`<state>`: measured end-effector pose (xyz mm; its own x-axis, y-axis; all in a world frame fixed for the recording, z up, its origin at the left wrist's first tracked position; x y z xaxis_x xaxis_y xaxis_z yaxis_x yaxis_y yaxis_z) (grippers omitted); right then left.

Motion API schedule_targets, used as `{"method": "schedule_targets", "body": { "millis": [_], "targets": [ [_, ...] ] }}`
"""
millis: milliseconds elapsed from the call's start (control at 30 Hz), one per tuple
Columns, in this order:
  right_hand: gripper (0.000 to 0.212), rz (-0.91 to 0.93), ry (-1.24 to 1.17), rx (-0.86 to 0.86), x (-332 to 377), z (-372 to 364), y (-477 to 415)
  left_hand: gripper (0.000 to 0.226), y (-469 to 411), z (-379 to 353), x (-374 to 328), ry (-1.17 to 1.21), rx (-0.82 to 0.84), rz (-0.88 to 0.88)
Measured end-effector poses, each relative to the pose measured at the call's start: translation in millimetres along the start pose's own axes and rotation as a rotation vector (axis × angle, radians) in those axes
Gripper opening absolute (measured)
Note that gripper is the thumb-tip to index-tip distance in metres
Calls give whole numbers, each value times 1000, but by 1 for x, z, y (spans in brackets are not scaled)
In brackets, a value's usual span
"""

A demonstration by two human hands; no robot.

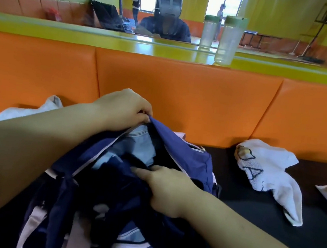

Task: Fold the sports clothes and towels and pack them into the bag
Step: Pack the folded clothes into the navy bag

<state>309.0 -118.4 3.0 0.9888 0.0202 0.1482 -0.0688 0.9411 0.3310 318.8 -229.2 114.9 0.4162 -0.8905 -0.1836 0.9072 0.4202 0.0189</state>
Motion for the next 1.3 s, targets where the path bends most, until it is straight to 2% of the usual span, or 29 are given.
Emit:
{"method": "schedule_targets", "body": {
  "millis": [200,400,533,633,733,833,933,1033,1100,1200,1300],
  "targets": [
    [41,-271,-34,-191,-35,5,13,17,6,-15,17,-106,55,27],
    [35,-487,-165,-291,-55,-10,30,24,6,-55,21,-158,111,32],
    [43,-569,-266,-265,-70,-20,18,29,11,-73,18,-115,132,37],
    [57,-505,-302,-209,-67,-25,7,33,17,-82,19,-84,131,23],
    [76,-362,-322,-187,-58,-31,16,40,25,-96,21,-20,127,-14],
    [84,-263,-169,-147,-48,-42,40,44,42,-111,17,-51,55,-92],
    [68,-241,-12,-172,-43,-61,53,55,59,-123,8,-118,-35,-180],
    [57,-255,114,-209,-37,-68,50,41,63,-127,5,-78,-96,-225],
    [54,-248,189,-251,-31,-67,44,42,64,-122,8,-1,-154,-231],
    [39,-232,242,-344,-25,-57,38,49,67,-115,9,59,-181,-224],
    [22,-219,276,-457,-20,-42,28,46,67,-114,-1,26,-165,-262]
  ]
}}
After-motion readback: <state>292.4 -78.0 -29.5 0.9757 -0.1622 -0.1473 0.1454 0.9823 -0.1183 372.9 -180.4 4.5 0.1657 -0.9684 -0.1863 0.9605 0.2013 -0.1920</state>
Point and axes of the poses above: each hand's wrist, its own y-axis away from the middle knuckle, its own z-axis out of the back of the hand, x = y × z, the point moved 9 cm from there along -y, towards the middle knuckle, and after that the axes turned 14 degrees about x, right-handed, at the moved point
